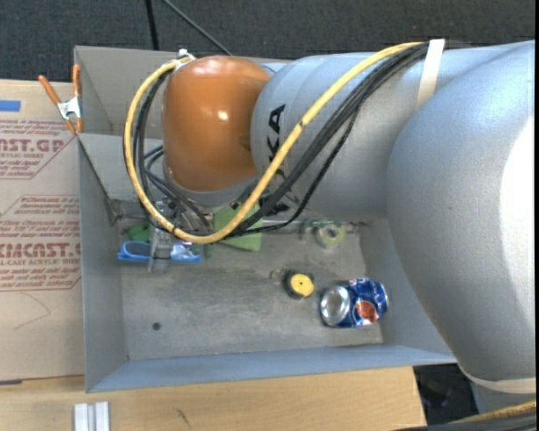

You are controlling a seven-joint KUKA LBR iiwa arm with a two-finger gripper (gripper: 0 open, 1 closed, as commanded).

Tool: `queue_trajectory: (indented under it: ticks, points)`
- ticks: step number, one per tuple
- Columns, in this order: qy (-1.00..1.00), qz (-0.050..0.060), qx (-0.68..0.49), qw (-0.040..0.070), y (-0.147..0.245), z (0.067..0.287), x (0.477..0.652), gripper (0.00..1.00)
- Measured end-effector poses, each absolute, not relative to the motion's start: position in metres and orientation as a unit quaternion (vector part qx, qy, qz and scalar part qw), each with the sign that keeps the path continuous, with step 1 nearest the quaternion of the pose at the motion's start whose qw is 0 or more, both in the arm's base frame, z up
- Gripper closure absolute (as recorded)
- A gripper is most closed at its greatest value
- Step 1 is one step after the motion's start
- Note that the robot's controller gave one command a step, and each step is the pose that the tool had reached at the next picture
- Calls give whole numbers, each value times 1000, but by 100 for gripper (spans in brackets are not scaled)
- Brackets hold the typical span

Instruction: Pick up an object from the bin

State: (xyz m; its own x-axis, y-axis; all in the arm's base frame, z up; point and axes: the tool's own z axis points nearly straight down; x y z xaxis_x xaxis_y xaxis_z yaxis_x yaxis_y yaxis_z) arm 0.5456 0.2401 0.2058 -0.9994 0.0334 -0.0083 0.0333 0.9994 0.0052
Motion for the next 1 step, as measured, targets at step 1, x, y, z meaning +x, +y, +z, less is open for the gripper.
queue_trajectory:
  ticks: [1]
  points:
    - [1000, 1, 17, 1, 239, 201, 545, 0]
